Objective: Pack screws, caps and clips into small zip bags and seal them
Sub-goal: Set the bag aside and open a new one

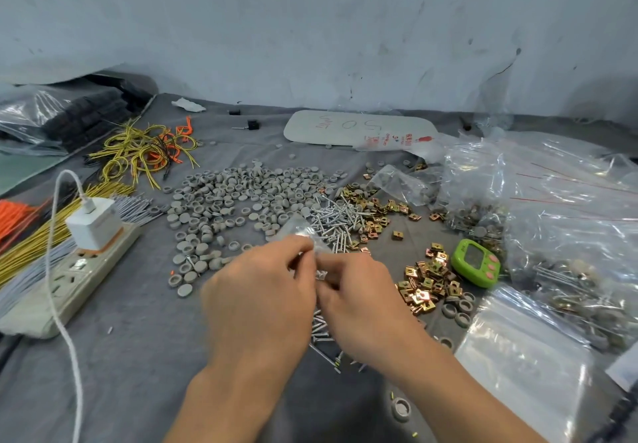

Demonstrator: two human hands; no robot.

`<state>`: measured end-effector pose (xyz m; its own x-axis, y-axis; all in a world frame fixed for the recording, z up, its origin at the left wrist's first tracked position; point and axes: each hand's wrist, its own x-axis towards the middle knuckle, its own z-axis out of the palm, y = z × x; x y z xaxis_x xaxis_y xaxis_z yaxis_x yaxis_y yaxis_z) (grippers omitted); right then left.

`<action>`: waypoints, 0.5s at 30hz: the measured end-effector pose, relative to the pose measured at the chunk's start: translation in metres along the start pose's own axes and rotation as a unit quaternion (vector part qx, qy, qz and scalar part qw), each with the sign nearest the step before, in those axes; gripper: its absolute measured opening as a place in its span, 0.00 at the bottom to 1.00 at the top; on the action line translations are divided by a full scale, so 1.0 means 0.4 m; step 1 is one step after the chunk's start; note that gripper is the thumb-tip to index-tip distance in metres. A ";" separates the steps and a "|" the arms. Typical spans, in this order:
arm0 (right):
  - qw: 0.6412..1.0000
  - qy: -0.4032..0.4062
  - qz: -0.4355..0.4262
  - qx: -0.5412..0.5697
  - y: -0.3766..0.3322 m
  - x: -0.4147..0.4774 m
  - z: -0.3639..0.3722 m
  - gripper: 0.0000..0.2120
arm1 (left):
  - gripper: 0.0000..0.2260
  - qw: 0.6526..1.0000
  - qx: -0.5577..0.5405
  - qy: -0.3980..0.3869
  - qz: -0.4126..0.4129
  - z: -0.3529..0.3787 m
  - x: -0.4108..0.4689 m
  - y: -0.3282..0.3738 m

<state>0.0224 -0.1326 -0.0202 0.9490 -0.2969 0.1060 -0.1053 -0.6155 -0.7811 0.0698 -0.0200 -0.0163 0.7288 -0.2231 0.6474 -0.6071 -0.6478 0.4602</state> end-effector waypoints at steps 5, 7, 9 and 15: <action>0.847 -0.015 0.188 0.498 0.006 0.025 -0.011 0.18 | 0.07 0.998 -0.028 -0.033 0.040 0.012 -0.007 0.020; 0.782 0.006 0.209 0.587 0.006 0.035 -0.015 0.15 | 0.08 0.996 -0.039 -0.052 0.056 0.014 -0.009 0.021; 0.724 0.026 0.232 0.649 0.009 0.045 -0.014 0.19 | 0.07 0.994 -0.043 -0.071 0.069 0.018 -0.011 0.025; 0.622 0.056 0.263 0.736 0.009 0.056 -0.010 0.10 | 0.08 0.990 -0.102 -0.101 0.002 0.027 -0.019 0.054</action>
<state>0.0423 -0.1444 -0.0181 0.8629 -0.2734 -0.4249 0.0708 0.8981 -0.4340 0.0545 -0.0403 -0.0176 0.7624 -0.3797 0.5240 -0.6462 -0.4903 0.5849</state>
